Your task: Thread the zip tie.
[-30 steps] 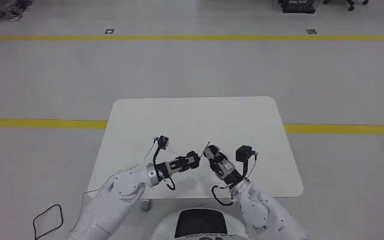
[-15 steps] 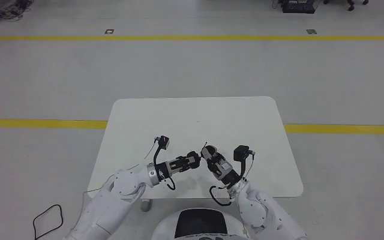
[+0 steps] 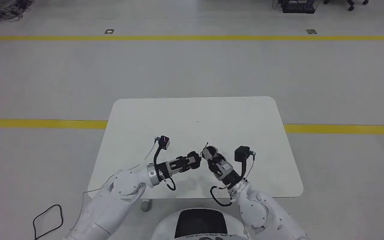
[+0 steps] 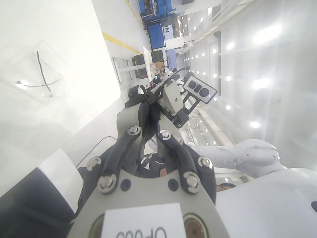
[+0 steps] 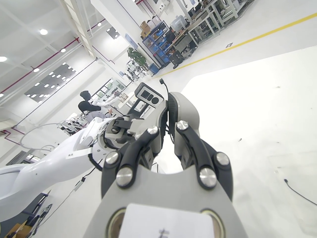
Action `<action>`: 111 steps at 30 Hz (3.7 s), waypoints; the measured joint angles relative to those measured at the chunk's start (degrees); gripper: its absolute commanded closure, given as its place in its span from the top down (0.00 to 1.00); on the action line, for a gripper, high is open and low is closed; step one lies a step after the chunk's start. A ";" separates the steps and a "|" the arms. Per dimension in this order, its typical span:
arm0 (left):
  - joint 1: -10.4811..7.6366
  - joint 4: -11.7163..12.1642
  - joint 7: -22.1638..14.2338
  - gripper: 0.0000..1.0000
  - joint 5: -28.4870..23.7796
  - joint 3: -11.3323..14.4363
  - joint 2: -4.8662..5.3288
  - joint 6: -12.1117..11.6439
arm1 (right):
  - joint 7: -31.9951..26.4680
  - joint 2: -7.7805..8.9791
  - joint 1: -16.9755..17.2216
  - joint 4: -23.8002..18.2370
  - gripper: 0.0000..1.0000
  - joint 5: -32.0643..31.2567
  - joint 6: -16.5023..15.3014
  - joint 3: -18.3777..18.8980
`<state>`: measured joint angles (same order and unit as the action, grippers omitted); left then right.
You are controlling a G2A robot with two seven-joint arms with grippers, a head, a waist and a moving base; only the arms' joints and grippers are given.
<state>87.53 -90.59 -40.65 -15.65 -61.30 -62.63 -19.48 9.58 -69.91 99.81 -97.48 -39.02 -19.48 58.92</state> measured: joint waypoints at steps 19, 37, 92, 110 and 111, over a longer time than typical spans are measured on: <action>0.58 -0.42 0.54 0.00 -0.43 -0.70 0.05 0.00 | -0.24 0.31 1.21 -0.69 0.00 -0.72 1.00 1.72; 0.26 -0.17 0.17 0.00 -0.14 -0.19 -0.06 0.00 | -2.58 0.34 1.09 -0.78 0.00 -1.05 0.84 1.97; -2.45 7.38 -17.25 0.00 -32.52 -4.38 0.18 7.88 | -38.24 5.30 -0.86 -7.07 1.00 46.99 0.00 9.50; -3.04 7.21 -18.33 0.00 -33.12 -3.36 0.20 7.82 | -65.66 -0.19 -4.79 4.13 1.00 66.14 0.00 13.84; -3.04 7.19 -18.32 0.00 -33.11 -3.29 0.21 7.83 | -66.78 -0.66 -5.06 5.07 1.00 66.84 0.00 13.86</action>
<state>84.49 -83.40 -58.97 -48.76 -64.59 -62.42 -11.65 -57.20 -70.58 94.75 -92.41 27.82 -19.48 72.78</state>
